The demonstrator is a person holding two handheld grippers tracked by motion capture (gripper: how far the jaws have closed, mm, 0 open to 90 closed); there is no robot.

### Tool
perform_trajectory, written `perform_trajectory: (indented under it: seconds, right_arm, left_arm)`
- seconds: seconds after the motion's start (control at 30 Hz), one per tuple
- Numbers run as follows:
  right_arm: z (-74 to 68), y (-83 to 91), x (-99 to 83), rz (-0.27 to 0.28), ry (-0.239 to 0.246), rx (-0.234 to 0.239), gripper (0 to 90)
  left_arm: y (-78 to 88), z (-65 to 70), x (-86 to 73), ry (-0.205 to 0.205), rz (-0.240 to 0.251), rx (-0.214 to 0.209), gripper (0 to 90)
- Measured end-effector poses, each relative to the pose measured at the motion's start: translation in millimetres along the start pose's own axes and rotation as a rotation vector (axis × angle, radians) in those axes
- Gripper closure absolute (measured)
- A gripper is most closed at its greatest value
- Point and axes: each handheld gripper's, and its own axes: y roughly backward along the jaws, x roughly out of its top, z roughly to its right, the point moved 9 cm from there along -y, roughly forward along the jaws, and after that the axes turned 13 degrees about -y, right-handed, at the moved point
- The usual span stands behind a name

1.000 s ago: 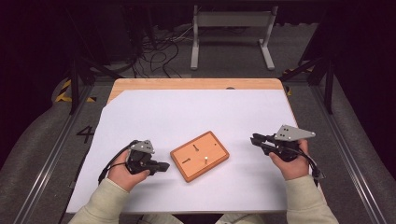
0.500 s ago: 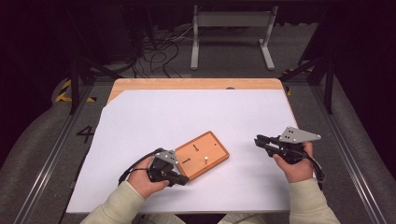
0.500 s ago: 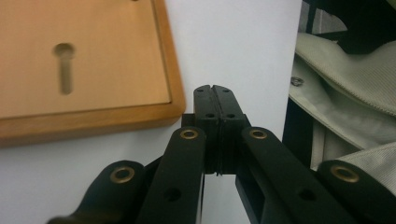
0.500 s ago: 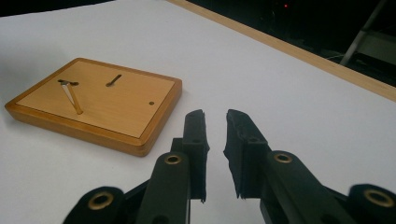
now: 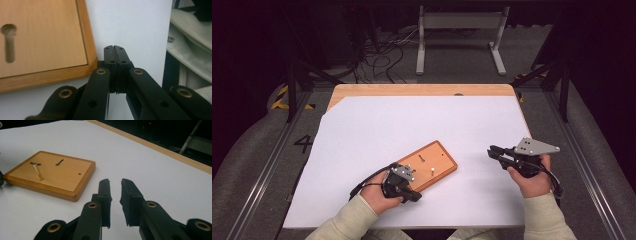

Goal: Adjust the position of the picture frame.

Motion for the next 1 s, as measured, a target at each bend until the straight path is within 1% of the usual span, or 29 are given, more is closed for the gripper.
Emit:
perform_trajectory:
  seconds: [0.07,0.17,0.2,0.23,0.27,0.3,0.4,0.5,0.53,0.57,0.6,0.63,0.7,0.8,0.83,0.87,0.9,0.97,1.0]
  right_arm:
    - [0.2,0.0,0.0,0.0,0.0,-0.001,77.8]
    - [0.2,0.2,0.1,-0.001,0.002,-0.003,77.8]
    - [0.2,0.3,0.2,0.0,0.002,-0.003,77.8]
    - [-0.1,0.6,0.4,0.0,0.002,-0.001,77.9]
    - [-0.1,0.6,0.4,0.0,0.002,-0.001,77.9]
    - [-0.4,1.0,0.6,0.002,-0.001,-0.002,77.8]
    - [-0.4,1.8,1.2,0.006,0.001,-0.002,77.8]
    - [-0.9,1.4,0.5,0.003,0.0,-0.001,77.8]
    - [-1.5,1.4,0.1,0.0,-0.004,-0.001,77.8]
    - [-1.6,1.4,-0.2,-0.001,0.0,-0.001,77.8]
    - [-1.7,1.7,-0.3,-0.002,0.001,-0.003,77.8]
    - [-1.8,1.7,-0.2,0.0,0.004,-0.001,77.8]
    - [-2.1,2.4,-0.6,0.0,0.003,-0.003,77.8]
    - [-2.6,2.7,-1.9,-0.004,0.001,-0.008,77.8]
    - [-2.8,2.9,-2.2,-0.005,0.003,-0.008,77.8]
    - [-3.1,3.1,-2.4,-0.005,0.003,-0.008,77.8]
    - [-3.6,3.4,-2.8,-0.005,0.003,-0.009,77.7]
    - [-3.7,3.7,-3.2,-0.007,0.003,-0.011,77.8]
    - [-4.0,3.9,-3.6,-0.008,0.004,-0.01,77.6]
  left_arm:
    - [0.3,-0.6,-0.8,0.002,0.003,-0.008,90.0]
    - [0.4,-0.4,-0.7,0.008,-0.011,0.006,90.0]
    - [1.2,-2.4,-1.2,0.004,-0.017,0.024,90.0]
    - [2.8,-5.0,-2.4,0.009,-0.024,0.045,90.0]
    - [2.8,-5.0,-2.4,0.009,-0.024,0.045,90.0]
    - [4.8,-9.2,-4.0,0.019,-0.024,0.069,90.0]
    - [10.4,-19.4,-9.2,0.056,-0.014,0.101,90.0]
    - [14.3,-30.4,-11.1,0.062,0.004,0.144,90.0]
    - [16.0,-34.7,-11.6,0.064,0.01,0.168,90.0]
    - [17.7,-38.8,-10.9,0.056,0.025,0.195,90.0]
    - [19.5,-42.1,-11.1,0.046,0.028,0.215,89.9]
    - [21.8,-46.4,-10.4,0.038,0.043,0.234,89.9]
    - [23.8,-51.4,-8.4,0.048,0.073,0.263,89.9]
    - [26.0,-61.1,-7.9,0.051,0.091,0.311,89.9]
    - [26.2,-62.7,-7.9,0.062,0.097,0.313,90.0]
    - [26.2,-62.7,-7.9,0.062,0.097,0.313,89.9]
    - [27.1,-67.6,-8.0,0.064,0.104,0.337,89.9]
    - [27.5,-72.1,-7.9,0.077,0.117,0.353,90.0]
    - [27.8,-73.3,-8.0,0.084,0.125,0.348,89.9]
